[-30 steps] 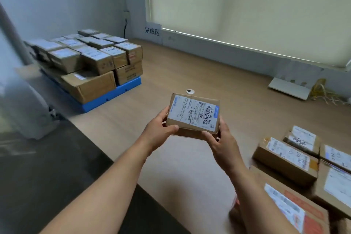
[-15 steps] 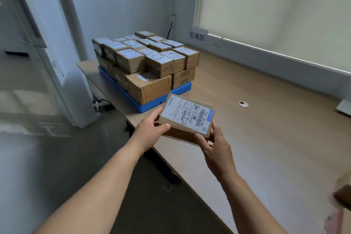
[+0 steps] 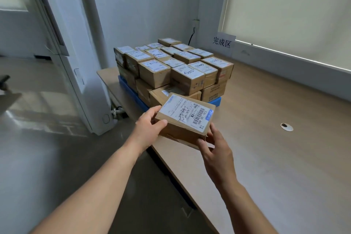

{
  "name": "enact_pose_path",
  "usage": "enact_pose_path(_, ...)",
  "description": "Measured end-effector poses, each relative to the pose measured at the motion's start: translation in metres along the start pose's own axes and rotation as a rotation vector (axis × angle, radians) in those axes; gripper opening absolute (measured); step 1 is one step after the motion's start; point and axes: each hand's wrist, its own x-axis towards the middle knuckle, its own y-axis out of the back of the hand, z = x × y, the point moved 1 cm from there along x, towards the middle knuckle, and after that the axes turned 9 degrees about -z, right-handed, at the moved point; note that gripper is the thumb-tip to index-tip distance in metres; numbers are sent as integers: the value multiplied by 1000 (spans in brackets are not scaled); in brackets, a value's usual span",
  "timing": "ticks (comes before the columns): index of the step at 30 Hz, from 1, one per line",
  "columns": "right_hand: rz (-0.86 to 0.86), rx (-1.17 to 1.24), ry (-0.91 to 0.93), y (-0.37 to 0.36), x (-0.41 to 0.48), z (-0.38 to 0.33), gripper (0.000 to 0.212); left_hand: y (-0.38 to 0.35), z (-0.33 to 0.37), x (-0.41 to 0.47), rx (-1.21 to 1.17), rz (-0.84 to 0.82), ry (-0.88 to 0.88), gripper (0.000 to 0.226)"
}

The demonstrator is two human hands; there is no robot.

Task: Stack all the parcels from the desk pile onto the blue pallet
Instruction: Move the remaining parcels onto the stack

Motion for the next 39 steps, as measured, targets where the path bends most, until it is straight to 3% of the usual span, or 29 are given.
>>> enact_pose_path(16,47,-16,-63,-63,154,-8,64,68,-8,176,135,8,2,46)
enact_pose_path(26,149,-84,-187,-100,191,-16,61,86,-18,239,183,-206,-56,47)
enact_pose_path(31,232,-110,-237,-114,201,-27,59,101,-26,254,246,-327,-132,49)
enact_pose_path(39,336,-117,-313,-140,206,-31,57,120,-34,269,555,-323,-363,46)
